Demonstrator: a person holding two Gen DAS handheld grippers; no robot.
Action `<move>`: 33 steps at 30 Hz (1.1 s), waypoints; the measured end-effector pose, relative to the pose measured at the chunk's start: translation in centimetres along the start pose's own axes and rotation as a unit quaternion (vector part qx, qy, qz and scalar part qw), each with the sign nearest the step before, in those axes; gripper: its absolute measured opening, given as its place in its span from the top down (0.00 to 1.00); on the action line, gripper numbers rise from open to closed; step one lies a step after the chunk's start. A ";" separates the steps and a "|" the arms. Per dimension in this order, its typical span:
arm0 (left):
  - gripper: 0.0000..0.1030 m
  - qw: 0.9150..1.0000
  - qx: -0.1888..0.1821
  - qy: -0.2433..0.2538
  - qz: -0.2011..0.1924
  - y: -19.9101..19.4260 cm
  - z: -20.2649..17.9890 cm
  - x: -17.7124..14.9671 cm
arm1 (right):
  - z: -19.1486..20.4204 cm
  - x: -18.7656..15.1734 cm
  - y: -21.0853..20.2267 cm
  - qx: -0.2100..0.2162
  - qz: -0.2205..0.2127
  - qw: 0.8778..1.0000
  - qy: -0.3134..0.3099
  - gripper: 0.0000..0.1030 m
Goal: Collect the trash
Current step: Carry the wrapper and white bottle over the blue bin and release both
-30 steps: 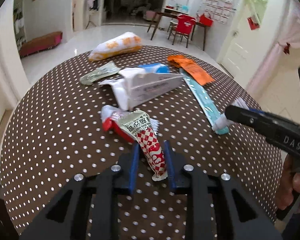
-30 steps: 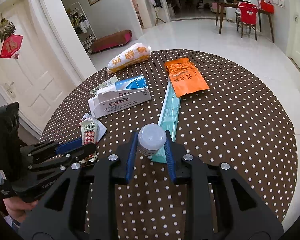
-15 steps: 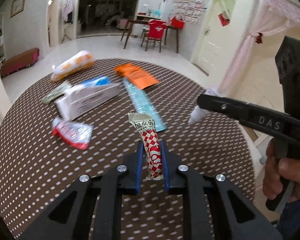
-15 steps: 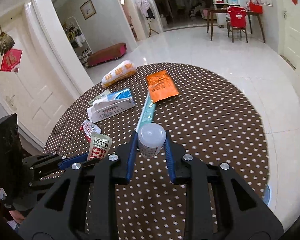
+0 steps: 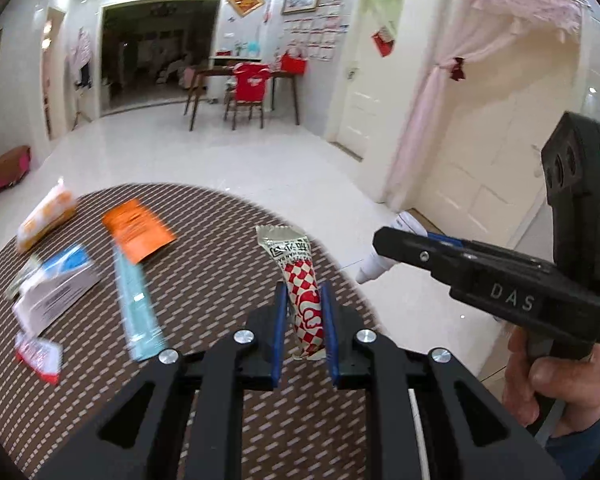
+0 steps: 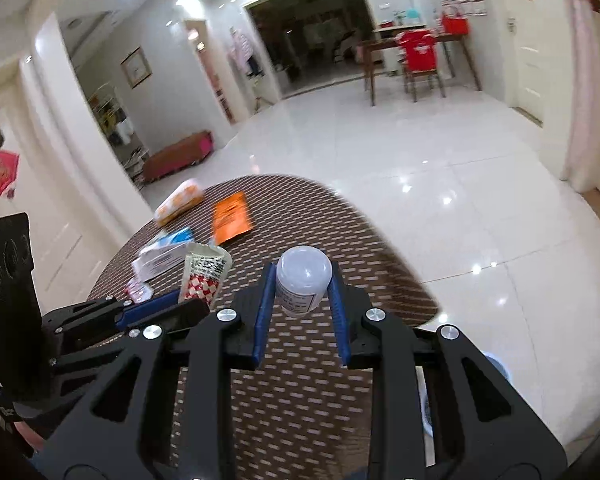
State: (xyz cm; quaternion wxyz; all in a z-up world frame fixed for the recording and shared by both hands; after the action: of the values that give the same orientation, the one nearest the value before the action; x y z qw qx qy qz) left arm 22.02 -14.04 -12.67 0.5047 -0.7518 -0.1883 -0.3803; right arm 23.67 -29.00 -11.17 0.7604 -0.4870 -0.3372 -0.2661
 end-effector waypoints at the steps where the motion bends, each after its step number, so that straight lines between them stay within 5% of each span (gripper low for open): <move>1: 0.84 1.000 -0.005 0.004 -0.001 0.3 -0.9 0.2 | -0.9 0.0 -0.6 -0.006 -0.004 1.000 0.006 0.75; 14: 0.84 0.996 -0.074 0.044 0.031 7.2 -11.4 -0.4 | -15.3 -2.8 -6.1 -0.098 -0.017 0.989 0.107 0.75; 26: 0.81 0.982 -0.079 0.067 0.158 19.1 -15.9 -4.8 | -24.5 -9.3 -2.5 -0.111 0.050 0.971 0.207 0.74; 28: 0.60 0.980 -0.064 0.066 0.179 21.0 -16.0 -5.1 | -25.6 -10.3 -1.7 -0.109 0.057 0.966 0.228 0.74; 29: 0.35 0.980 -0.054 0.058 0.182 21.6 -15.8 -5.2 | -26.4 -10.9 -1.4 -0.110 0.062 0.962 0.243 0.62; 30: 0.19 0.981 -0.047 0.052 0.179 21.8 -15.7 -5.2 | -27.1 -11.5 -1.3 -0.110 0.063 0.959 0.254 0.35; 33: 0.15 0.985 -0.035 0.055 0.162 21.7 -16.3 -5.2 | -28.1 -12.7 -1.6 -0.111 0.059 0.954 0.273 0.23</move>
State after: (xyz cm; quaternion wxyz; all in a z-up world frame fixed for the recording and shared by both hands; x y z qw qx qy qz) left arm 26.97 -37.30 -26.70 0.5428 -0.7674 -0.0230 -0.3405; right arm 21.67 -54.52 -28.46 0.7789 -0.4959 -0.0558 -0.3798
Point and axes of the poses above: each gripper's, at about its wrist camera, not at the fingertips, and y roughly the way its jaws point, z to its left, x to its top, the point moved 3 cm from there along y, roughly the way its jaws point, and after that the axes turned 3 degrees about -y, right-handed, at the moved point
